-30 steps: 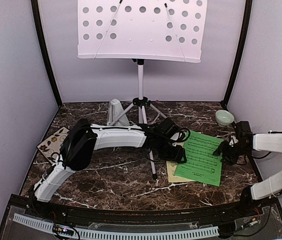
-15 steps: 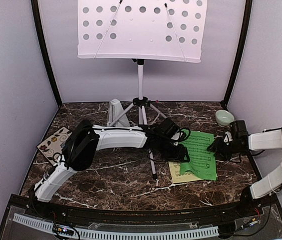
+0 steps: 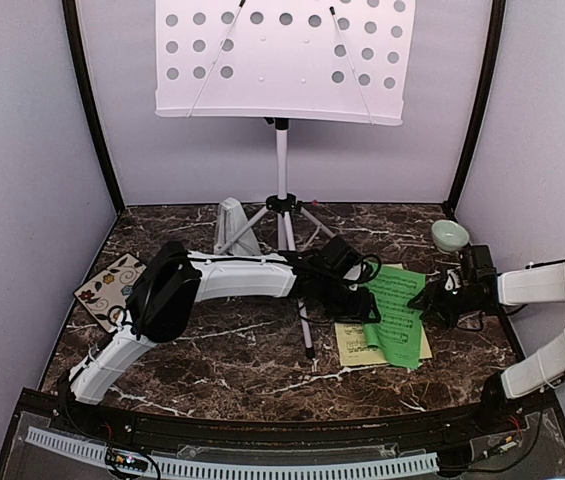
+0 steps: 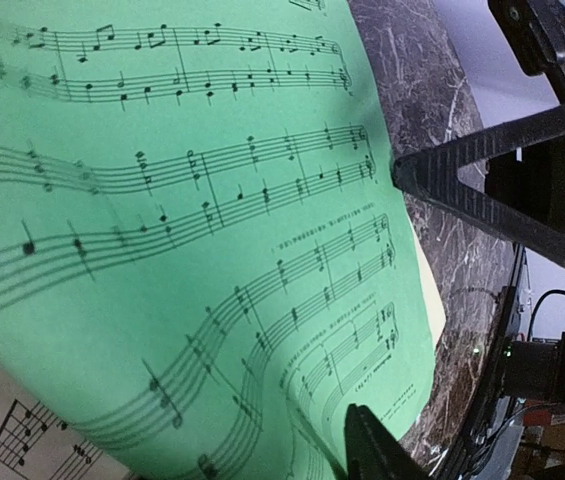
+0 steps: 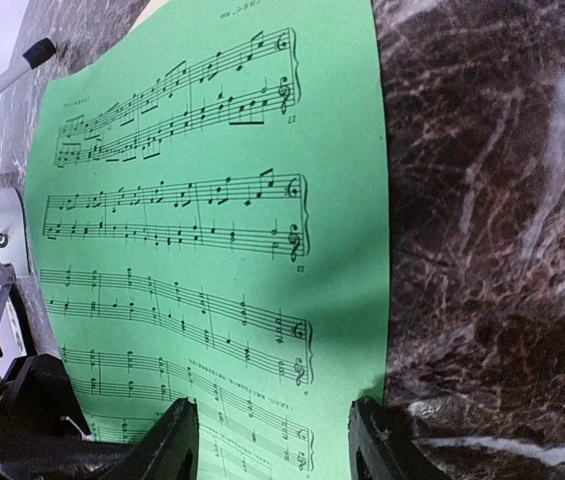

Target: Set up the instrument practice props

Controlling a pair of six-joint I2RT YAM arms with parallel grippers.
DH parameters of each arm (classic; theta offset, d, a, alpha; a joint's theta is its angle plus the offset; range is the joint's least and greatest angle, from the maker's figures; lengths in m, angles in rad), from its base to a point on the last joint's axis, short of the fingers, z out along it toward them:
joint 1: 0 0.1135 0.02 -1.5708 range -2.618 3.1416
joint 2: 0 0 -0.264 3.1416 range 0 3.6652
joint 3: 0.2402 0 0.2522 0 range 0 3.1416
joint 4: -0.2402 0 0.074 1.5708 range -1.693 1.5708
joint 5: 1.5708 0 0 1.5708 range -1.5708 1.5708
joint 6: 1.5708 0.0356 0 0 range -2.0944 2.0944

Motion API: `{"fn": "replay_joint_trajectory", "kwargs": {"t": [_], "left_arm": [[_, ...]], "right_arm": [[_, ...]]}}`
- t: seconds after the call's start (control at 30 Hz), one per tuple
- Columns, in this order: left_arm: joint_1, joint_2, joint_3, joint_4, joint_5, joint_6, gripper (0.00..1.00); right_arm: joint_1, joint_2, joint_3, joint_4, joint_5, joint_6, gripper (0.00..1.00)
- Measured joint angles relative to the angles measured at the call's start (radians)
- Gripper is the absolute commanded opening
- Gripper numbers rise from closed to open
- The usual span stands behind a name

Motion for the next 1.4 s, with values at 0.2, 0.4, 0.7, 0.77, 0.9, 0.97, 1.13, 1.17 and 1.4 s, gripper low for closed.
{"fn": "replay_joint_trajectory", "kwargs": {"t": [0.2, 0.4, 0.7, 0.77, 0.9, 0.97, 1.13, 1.17, 1.4], "left_arm": [[0.0, 0.0, -0.002, -0.004, -0.016, 0.001, 0.32], [0.0, -0.026, -0.047, 0.005, -0.046, 0.038, 0.22], [0.0, -0.14, -0.098, -0.003, -0.06, 0.211, 0.15], [0.0, -0.174, -0.099, -0.01, -0.063, 0.254, 0.13], [0.0, -0.24, -0.1, -0.03, -0.066, 0.33, 0.12], [-0.001, -0.266, -0.1, -0.047, -0.068, 0.367, 0.11], [-0.014, -0.325, -0.134, -0.081, -0.079, 0.471, 0.1], [-0.018, -0.343, -0.161, -0.081, -0.082, 0.488, 0.1], [-0.037, -0.477, -0.372, -0.07, -0.094, 0.634, 0.11]], "right_arm": [[0.004, -0.037, -0.012, -0.06, -0.022, 0.003, 0.57], [-0.005, -0.115, 0.0, -0.129, -0.027, 0.0, 0.7], [-0.014, -0.201, 0.246, -0.192, -0.089, -0.102, 0.81], [-0.011, -0.216, 0.319, -0.218, -0.102, -0.127, 0.81], [0.018, -0.266, 0.475, -0.241, -0.111, -0.183, 0.83], [0.035, -0.287, 0.568, -0.274, -0.113, -0.224, 0.83], [0.093, -0.281, 0.807, -0.407, -0.08, -0.383, 0.81], [0.112, -0.281, 0.822, -0.426, -0.072, -0.409, 0.81], [0.245, -0.259, 0.829, -0.636, -0.047, -0.525, 0.79]]}}
